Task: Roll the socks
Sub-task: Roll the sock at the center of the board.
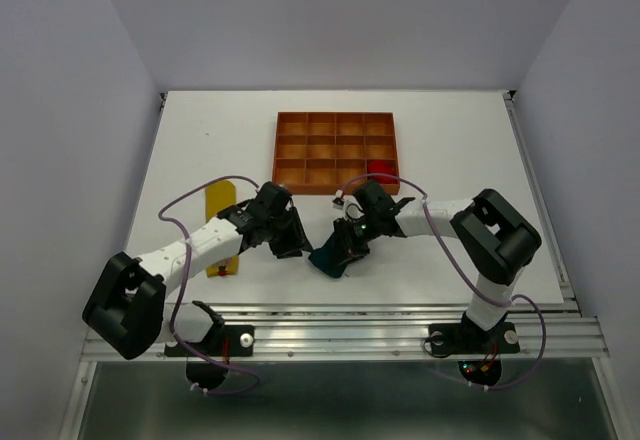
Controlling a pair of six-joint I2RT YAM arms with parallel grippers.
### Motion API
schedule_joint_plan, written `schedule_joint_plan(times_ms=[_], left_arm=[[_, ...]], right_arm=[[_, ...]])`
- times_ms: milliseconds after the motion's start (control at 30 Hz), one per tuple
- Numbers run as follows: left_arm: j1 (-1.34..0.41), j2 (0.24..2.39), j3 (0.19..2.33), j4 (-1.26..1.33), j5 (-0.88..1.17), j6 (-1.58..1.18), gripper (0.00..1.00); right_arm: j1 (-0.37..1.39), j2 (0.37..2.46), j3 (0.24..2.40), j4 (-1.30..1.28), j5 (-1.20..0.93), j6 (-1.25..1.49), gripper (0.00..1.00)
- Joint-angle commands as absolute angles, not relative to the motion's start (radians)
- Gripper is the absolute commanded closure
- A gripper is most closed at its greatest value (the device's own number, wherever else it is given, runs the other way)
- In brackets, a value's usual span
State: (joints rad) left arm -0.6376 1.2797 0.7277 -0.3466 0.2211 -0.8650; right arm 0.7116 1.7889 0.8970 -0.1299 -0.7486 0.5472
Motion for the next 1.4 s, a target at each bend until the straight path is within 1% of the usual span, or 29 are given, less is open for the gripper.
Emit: schedule_joint_plan(times_ms=[0,367,1000,1133,1167,1200,1267,1300,1367], left_arm=[[-0.663,1.292,0.719,-0.291,0.255,-0.833,0.55],[-0.681,1.387,0.735,-0.247,0.279,-0.81,0.55],[-0.683,1.517,0.768,-0.158,0.307,-0.845,0.56],[-0.683,1.532,0.779,-0.179,0.267,-0.862,0.64],[-0.683,1.532,0.782,-0.189,0.252,-0.862,0.68],[-0.684,1.535,0.785,-0.195,0.244,-0.87,0.78],[-0.686,1.545,0.788,-0.202,0.235,-0.87,0.89],[-0.686,1.552,0.79,-0.204,0.233,-0.874,0.98],[-0.69,1.563,0.795,-0.212,0.23,-0.874,1.0]], right_arm=[[0.669,1.827,0.914,-0.161,-0.833,0.592,0.9],[0.617,1.867,0.907,-0.16,-0.825,0.618,0.88],[0.607,1.894,0.908,-0.158,-0.841,0.583,0.86],[0.607,1.901,0.907,-0.158,-0.847,0.572,0.85],[0.607,1.901,0.907,-0.156,-0.85,0.569,0.85],[0.607,1.901,0.908,-0.158,-0.854,0.563,0.85],[0.607,1.896,0.91,-0.158,-0.854,0.56,0.83],[0.607,1.89,0.91,-0.158,-0.853,0.557,0.81],[0.607,1.884,0.91,-0.158,-0.848,0.551,0.79]])
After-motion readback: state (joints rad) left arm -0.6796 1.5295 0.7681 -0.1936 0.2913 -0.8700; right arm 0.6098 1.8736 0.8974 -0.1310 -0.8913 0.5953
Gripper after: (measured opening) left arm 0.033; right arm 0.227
